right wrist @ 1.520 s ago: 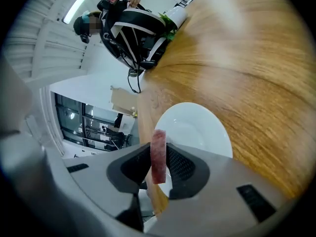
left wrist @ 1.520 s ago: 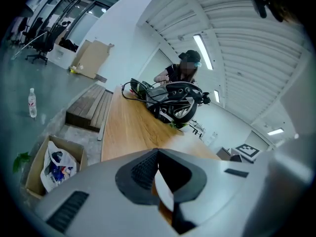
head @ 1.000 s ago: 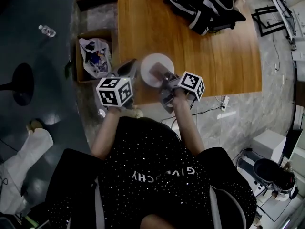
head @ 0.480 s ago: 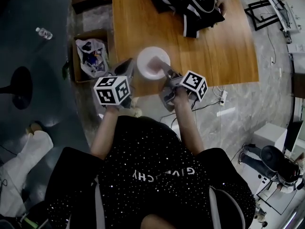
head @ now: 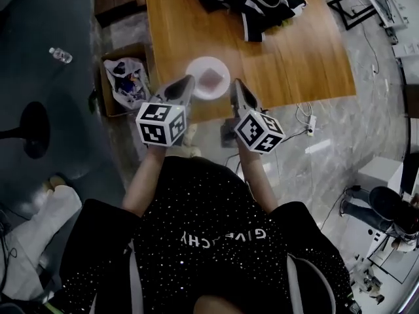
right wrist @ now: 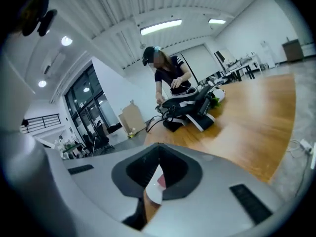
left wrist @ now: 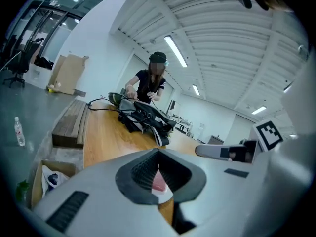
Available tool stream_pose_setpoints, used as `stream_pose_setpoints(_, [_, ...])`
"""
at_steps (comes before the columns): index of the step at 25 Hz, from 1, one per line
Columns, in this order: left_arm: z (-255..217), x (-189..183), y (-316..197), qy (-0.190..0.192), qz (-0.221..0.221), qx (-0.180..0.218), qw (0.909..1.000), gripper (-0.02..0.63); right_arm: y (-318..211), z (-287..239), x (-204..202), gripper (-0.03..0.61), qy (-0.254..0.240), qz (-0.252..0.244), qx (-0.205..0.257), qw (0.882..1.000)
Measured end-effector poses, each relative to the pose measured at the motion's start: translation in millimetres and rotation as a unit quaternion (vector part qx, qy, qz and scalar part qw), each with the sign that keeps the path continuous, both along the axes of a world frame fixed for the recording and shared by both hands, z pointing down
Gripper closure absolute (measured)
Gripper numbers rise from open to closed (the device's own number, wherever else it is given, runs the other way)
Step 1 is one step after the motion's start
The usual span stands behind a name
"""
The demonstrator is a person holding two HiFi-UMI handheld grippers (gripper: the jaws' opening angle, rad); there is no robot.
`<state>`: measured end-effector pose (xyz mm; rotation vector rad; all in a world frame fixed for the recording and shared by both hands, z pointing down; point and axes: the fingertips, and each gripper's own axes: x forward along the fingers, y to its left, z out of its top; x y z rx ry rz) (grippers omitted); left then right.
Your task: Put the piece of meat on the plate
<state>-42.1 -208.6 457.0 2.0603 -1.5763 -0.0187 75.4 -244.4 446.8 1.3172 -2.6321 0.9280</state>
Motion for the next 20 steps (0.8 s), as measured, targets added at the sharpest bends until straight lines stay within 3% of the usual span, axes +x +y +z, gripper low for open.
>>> stream_pose_setpoints(8, [-15, 15, 20, -0.018, 0.013, 0.016, 0.9996, 0.603, 29, -20, 6, 0.568, 0.055, -0.014, 0.079, 0.995])
stream_pose_setpoints(20, [-24, 14, 38, -0.035, 0.014, 0.027, 0.9989, 0.603, 47, -31, 9, 0.568, 0.088, -0.005, 0.111, 0.99])
